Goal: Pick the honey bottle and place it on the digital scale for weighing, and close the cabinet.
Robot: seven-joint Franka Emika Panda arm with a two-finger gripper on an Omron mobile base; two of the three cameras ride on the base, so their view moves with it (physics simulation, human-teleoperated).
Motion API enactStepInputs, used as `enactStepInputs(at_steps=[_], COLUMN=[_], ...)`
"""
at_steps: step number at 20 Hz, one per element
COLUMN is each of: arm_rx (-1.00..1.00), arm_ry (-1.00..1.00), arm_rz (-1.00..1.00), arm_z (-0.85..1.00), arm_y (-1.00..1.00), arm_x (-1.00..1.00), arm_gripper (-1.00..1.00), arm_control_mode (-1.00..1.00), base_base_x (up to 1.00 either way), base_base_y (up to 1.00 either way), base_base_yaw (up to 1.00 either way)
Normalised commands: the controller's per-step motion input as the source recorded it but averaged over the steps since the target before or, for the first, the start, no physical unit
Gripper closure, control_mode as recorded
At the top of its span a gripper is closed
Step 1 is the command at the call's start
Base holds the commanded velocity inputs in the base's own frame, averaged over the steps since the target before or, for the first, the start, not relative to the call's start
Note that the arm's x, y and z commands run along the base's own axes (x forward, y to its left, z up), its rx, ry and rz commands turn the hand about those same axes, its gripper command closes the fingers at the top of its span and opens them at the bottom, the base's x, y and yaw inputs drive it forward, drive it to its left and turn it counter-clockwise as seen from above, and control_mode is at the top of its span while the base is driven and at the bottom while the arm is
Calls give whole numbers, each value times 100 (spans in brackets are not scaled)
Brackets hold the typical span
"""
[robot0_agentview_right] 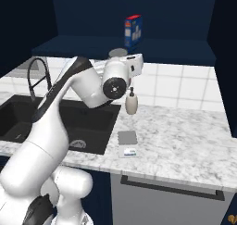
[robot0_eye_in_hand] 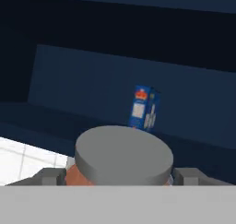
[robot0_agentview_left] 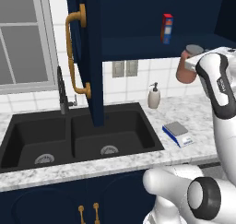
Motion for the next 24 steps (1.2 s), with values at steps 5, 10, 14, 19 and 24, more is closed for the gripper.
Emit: enactStepInputs(at_steps=[5, 10, 14, 19, 24], arm_rx=[0, 6, -7, -12, -2], arm_ry=[15, 12, 11, 1, 0], arm_rz=[24, 33, 14, 6, 10], arm_z=[-57, -73, -47, -46, -70], arm_y=[-25, -25, 2, -3, -2], arm_x=[3, 29, 41, 20, 0], arm_gripper=[100, 100, 100, 100, 100], arm_control_mode=[-100, -100, -100, -100, -100], base_base_x=[0, 0, 0, 0, 0], base_base_y=[0, 0, 0, 0, 0], base_base_yaw=[0, 0, 0, 0, 0])
